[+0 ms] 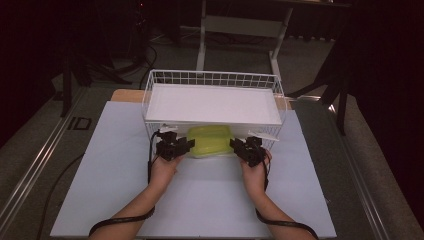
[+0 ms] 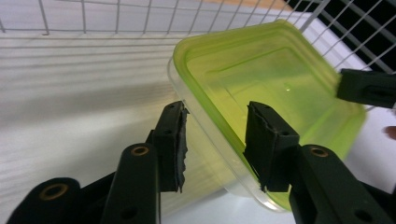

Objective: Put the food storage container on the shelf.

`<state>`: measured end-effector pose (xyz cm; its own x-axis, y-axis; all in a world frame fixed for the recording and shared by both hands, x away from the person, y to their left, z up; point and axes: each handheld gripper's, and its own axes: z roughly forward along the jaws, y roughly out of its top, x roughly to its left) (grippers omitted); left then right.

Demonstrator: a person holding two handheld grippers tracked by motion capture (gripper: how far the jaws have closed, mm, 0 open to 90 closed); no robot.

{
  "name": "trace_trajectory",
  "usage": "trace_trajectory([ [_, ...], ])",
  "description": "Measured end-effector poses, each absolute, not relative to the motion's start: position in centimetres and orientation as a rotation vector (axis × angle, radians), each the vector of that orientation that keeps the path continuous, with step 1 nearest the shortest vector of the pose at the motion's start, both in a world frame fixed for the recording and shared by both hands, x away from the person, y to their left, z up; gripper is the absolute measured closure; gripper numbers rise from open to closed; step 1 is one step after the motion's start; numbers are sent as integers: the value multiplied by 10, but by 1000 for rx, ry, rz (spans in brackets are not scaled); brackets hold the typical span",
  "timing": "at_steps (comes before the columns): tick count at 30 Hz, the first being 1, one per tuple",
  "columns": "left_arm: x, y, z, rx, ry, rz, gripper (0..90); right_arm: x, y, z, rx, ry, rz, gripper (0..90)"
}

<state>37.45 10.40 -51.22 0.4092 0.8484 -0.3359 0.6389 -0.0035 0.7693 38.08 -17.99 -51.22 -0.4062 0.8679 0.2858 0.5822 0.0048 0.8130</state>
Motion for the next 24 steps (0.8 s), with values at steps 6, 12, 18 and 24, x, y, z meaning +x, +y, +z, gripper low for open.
trace_trajectory([
  [6, 375, 101, -513, 1663, 1264, 351, 344, 378, -178, -511, 1545, 1982, 1352, 703],
  [12, 373, 99, -514, 1688, 1208, 421, 164, 375, -176, -509, 1520, 1988, 1346, 617],
  [18, 363, 107, -512, 1678, 1163, 393, 72, 366, -177, -500, 1466, 1981, 1367, 567],
  [24, 344, 116, -504, 1720, 1107, 392, 72, 350, -176, -490, 1392, 2041, 1433, 547],
])
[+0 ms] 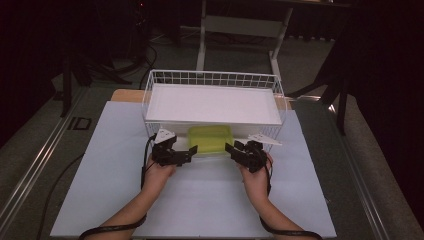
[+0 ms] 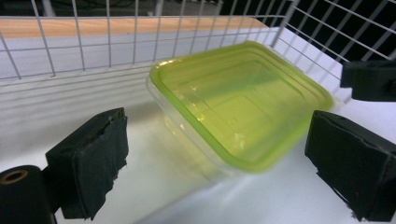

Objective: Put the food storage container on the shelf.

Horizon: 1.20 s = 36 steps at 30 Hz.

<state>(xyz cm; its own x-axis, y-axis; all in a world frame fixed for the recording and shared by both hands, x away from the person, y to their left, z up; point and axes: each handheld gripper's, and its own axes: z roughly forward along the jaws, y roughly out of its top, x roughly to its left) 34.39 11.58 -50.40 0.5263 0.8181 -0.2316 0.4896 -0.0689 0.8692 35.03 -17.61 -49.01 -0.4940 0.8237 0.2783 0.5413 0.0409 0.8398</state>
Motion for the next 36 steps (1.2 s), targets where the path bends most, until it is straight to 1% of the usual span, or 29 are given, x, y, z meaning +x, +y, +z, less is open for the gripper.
trace_trajectory([
  [6, 320, 125, -497, 1727, 1056, 364, 72, 336, -171, -491, 1332, 2083, 1407, 563],
  [7, 316, 126, -496, 1732, 1048, 357, 72, 335, -170, -492, 1330, 2089, 1399, 600],
  [9, 308, 129, -495, 1726, 1040, 333, 72, 332, -168, -495, 1322, 2113, 1389, 643],
  [10, 303, 130, -495, 1727, 1032, 320, 72, 332, -168, -495, 1322, 2113, 1389, 643],
  [11, 299, 131, -495, 1716, 1023, 289, 72, 330, -164, -499, 1298, 2150, 1339, 780],
  [12, 295, 133, -495, 1709, 1015, 255, 72, 330, -164, -499, 1298, 2150, 1339, 780],
  [14, 287, 135, -495, 1720, 995, 223, 71, 329, -158, -503, 1275, 2200, 1297, 884],
  [15, 282, 136, -495, 1720, 978, 234, 71, 329, -153, -507, 1257, 2235, 1272, 899],
  [18, 271, 139, -495, 1739, 947, 280, 71, 329, -147, -511, 1249, 2248, 1257, 900],
  [22, 264, 145, -502, 1730, 955, 311, 62, 334, -137, -517, 1250, 2267, 1243, 900],
  [26, 263, 150, -505, 1704, 975, 321, 63, 340, -131, -520, 1264, 2277, 1231, 900],
  [29, 264, 153, -505, 1711, 975, 359, 63, 347, -123, -524, 1266, 2264, 1215, 900],
  [36, 264, 157, -507, 1714, 983, 381, 62, 362, -116, -526, 1299, 2237, 1219, 900],
])
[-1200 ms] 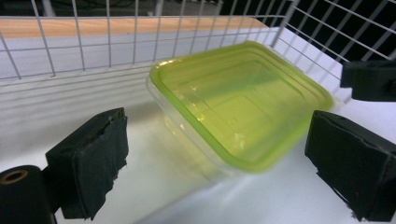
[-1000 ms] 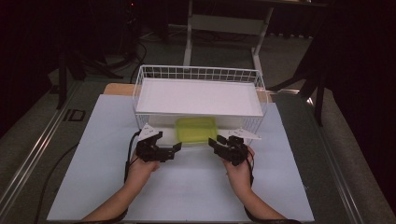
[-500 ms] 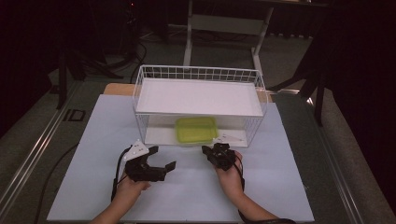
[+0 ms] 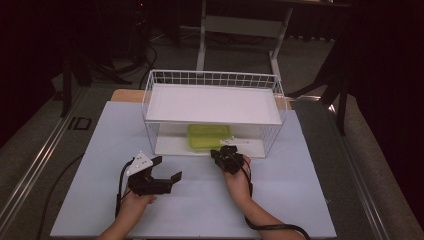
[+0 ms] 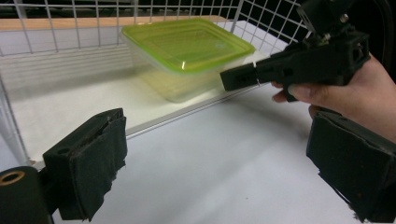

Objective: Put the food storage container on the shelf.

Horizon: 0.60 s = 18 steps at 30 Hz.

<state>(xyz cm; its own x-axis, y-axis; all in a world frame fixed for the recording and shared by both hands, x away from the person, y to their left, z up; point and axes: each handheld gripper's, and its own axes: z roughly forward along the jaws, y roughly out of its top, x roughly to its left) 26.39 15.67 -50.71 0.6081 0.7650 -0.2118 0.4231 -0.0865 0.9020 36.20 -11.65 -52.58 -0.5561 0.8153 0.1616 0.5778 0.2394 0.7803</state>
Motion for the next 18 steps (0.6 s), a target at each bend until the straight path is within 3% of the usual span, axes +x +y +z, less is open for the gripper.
trace_trajectory([
  [18, 261, 160, -510, 1716, 971, 379, 63, 392, -103, -532, 1342, 2187, 1231, 899],
])
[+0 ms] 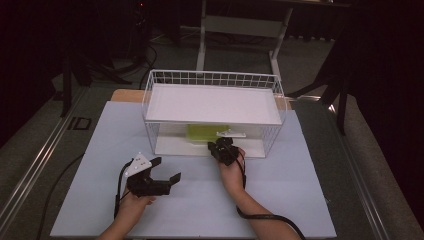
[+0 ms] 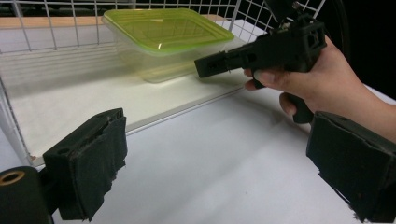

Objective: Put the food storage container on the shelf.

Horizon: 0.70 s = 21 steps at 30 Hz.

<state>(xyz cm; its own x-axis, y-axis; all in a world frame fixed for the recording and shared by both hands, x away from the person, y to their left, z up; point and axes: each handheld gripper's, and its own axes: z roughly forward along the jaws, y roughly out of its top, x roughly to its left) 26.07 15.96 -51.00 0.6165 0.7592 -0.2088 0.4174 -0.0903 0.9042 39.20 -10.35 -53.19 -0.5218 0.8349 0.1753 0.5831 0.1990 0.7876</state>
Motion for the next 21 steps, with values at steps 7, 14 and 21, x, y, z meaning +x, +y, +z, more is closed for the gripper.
trace_trajectory([
  [7, 260, 162, -510, 1714, 972, 386, 63, 398, -102, -529, 1368, 2170, 1240, 899],
  [14, 258, 162, -510, 1723, 965, 391, 63, 397, -94, -527, 1333, 2200, 1201, 891],
  [21, 259, 163, -507, 1715, 970, 390, 63, 387, -97, -520, 1257, 2203, 1215, 869],
])
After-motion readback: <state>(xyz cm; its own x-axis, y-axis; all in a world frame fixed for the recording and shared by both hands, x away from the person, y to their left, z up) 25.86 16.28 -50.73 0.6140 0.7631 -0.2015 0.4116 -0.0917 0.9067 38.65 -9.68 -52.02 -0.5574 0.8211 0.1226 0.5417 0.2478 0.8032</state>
